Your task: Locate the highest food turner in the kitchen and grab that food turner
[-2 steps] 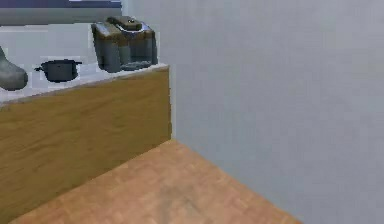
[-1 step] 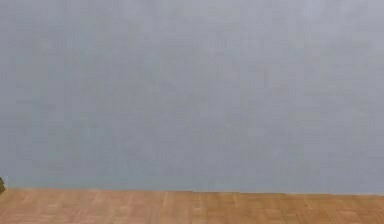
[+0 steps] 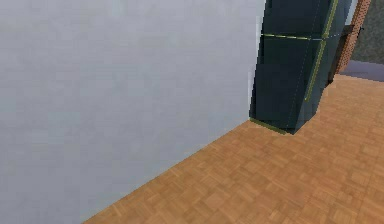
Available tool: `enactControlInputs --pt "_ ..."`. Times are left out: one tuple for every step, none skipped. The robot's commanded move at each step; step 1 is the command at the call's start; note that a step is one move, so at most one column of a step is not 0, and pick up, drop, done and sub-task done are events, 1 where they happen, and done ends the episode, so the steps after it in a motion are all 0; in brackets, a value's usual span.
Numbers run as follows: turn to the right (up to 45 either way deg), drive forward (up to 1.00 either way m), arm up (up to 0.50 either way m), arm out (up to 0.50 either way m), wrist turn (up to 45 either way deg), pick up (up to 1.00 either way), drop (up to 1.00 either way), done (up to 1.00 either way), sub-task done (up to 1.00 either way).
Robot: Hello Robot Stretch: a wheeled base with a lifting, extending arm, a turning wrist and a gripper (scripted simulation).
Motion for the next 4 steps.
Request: enactControlInputs --pt "0.0 0.0 0.5 0.0 0.0 0.0 0.0 0.0 0.0" --pt "0.0 0.0 0.38 0.0 0.0 0.0 0.0 0.0 0.0" --pt "0.0 0.0 0.0 0.5 0.0 0.0 0.0 0.0 0.0" --pt "0.0 0.0 0.0 0.0 45.0 0.0 0.0 0.0 0.0"
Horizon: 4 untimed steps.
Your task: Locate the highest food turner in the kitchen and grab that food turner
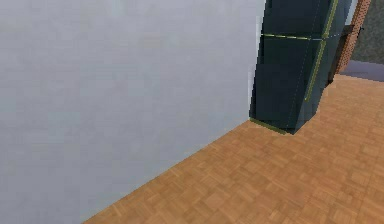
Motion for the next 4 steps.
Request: enactControlInputs --pt "0.0 0.0 0.0 0.0 45.0 0.0 0.0 0.0 0.0" --pt "0.0 0.0 0.0 0.0 45.0 0.0 0.0 0.0 0.0" --pt "0.0 0.0 0.0 0.0 45.0 0.0 0.0 0.0 0.0" --pt "0.0 0.0 0.0 0.0 45.0 0.0 0.0 0.0 0.0"
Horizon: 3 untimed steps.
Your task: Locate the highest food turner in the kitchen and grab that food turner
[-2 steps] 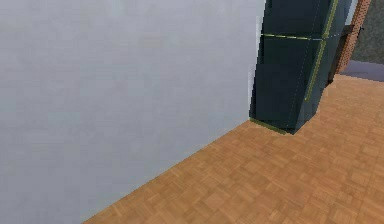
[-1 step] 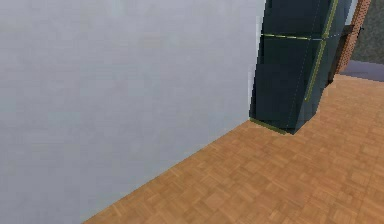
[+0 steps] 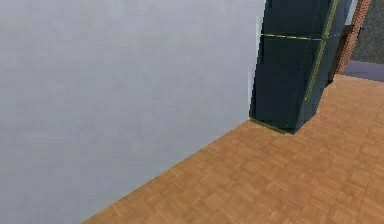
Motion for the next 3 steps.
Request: enactControlInputs --pt "0.0 0.0 0.0 0.0 18.0 0.0 0.0 0.0 0.0" --pt "0.0 0.0 -0.14 0.0 0.0 0.0 0.0 0.0 0.0" --pt "0.0 0.0 0.0 0.0 0.0 1.0 0.0 0.0 0.0"
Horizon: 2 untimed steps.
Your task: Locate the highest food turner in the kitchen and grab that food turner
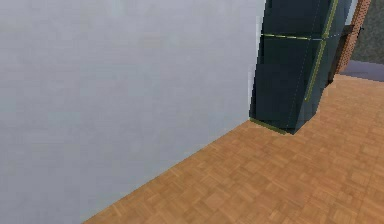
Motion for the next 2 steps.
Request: enactControlInputs --pt "0.0 0.0 0.1 0.0 0.0 0.0 0.0 0.0 0.0" --pt "0.0 0.0 0.0 0.0 0.0 0.0 0.0 1.0 0.0"
